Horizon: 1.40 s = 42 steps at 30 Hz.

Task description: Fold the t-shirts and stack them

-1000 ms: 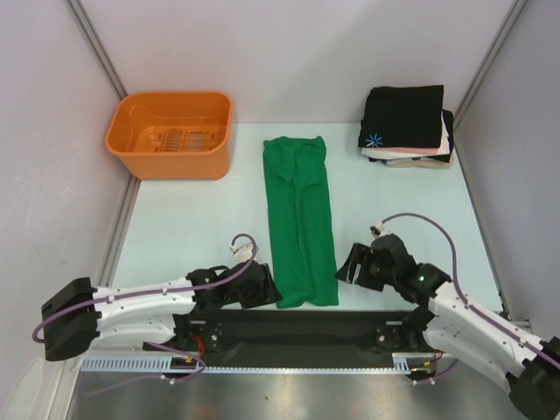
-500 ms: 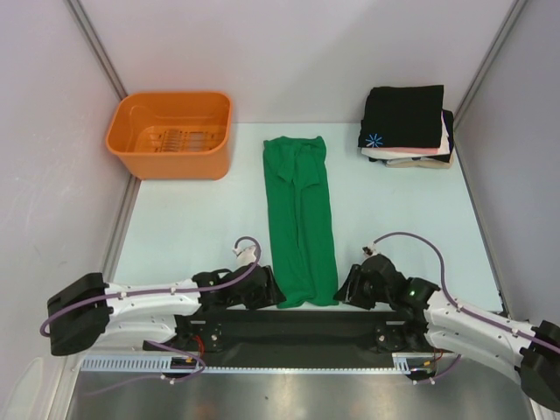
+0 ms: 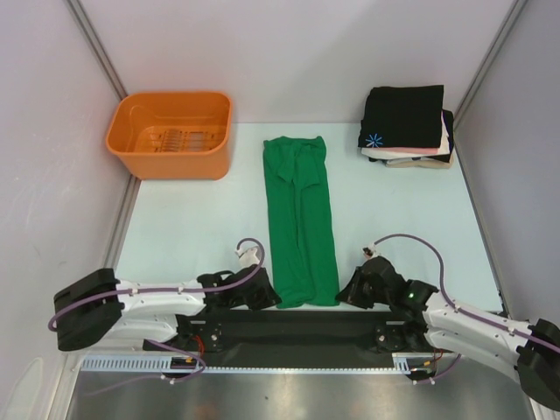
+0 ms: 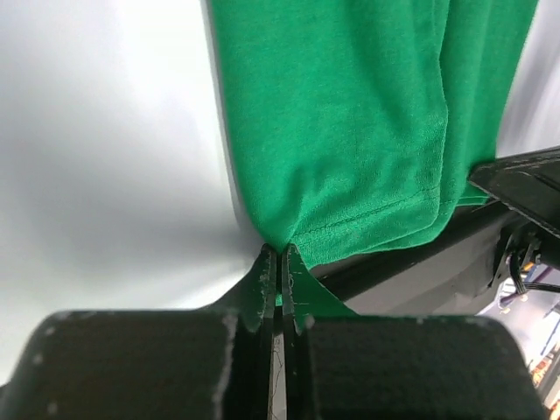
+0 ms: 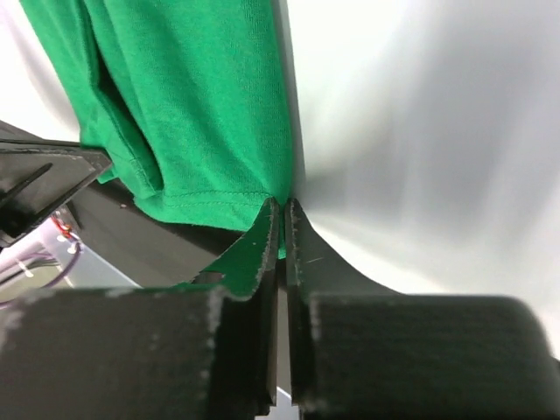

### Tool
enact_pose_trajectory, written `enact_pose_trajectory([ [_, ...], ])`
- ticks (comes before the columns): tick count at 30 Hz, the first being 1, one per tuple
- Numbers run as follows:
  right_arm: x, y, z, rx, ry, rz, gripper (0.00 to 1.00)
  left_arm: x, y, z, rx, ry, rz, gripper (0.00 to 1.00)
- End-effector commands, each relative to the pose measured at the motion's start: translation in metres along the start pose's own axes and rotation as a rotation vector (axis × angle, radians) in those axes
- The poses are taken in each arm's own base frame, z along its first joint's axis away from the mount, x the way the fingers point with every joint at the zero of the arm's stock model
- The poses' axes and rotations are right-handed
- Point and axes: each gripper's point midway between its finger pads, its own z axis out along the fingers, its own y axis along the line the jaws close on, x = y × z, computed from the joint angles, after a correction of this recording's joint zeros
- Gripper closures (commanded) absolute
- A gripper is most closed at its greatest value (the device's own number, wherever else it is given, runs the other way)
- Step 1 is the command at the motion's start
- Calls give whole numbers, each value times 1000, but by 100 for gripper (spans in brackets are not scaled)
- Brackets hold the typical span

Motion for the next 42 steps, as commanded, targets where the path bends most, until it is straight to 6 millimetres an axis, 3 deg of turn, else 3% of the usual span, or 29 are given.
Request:
enact_pose_trajectory([
  [1, -3, -2, -4, 10, -26, 12, 100, -1, 15, -9, -59, -21, -3, 100],
  [4, 2, -5, -9, 35, -6, 8, 100, -1, 19, -21, -57, -33, -23, 100],
  [10, -2, 18, -17, 8, -6, -26, 100, -6, 10, -35, -27, -43, -26, 100],
  [11, -4, 21, -18, 17, -3, -31, 100, -6, 16, -37, -59, -40, -17, 100],
  [14, -28, 38, -24, 33, -82, -82, 100, -23, -4, -49, -57, -83, 24, 100],
  [15, -42, 53, -30, 22, -122, -94, 100, -29, -8, -52, -58, -94, 34, 99],
  [18, -66, 63, -27, 53, -148, -132, 100, -50, -22, -58, -60, -114, 61, 99],
  [19, -79, 75, -31, 37, -170, -159, 100, -61, -24, -58, -58, -126, 44, 100],
  [23, -123, 95, -24, 32, -211, -176, 100, -102, -37, -62, -67, -170, 81, 99],
  [24, -138, 92, -18, 56, -217, -160, 100, -115, -47, -64, -62, -183, 86, 100],
  [25, -147, 94, -16, 60, -225, -162, 100, -133, -45, -64, -80, -208, 71, 100],
  [26, -166, 107, -20, 46, -260, -187, 100, -148, -56, -68, -65, -229, 101, 100],
  [28, -190, 99, -10, 89, -278, -187, 100, -173, -50, -59, -108, -248, 122, 100],
  [29, -203, 111, -11, 59, -286, -199, 100, -185, -59, -59, -84, -257, 135, 100],
  [30, -209, 111, -8, 60, -278, -228, 100, -191, -53, -47, -113, -244, 140, 100],
  [32, -229, 100, 3, 107, -263, -212, 100, -218, -56, -43, -121, -267, 150, 100],
  [33, -241, 109, 1, 85, -274, -222, 100, -226, -56, -40, -124, -265, 156, 100],
  [34, -249, 101, 10, 107, -260, -219, 100, -234, -44, -27, -165, -244, 160, 100],
  [36, -264, 109, 12, 91, -269, -227, 100, -255, -52, -23, -153, -258, 172, 100],
  [37, -269, 102, 21, 108, -251, -222, 100, -260, -42, -12, -179, -231, 172, 100],
  [38, -272, 101, 24, 114, -242, -222, 100, -271, -49, -12, -170, -244, 173, 100],
  [40, -282, 106, 28, 105, -238, -234, 100, -281, -43, -5, -188, -231, 174, 100],
  [42, -285, 97, 38, 123, -212, -228, 100, -292, -40, 4, -209, -224, 167, 100],
])
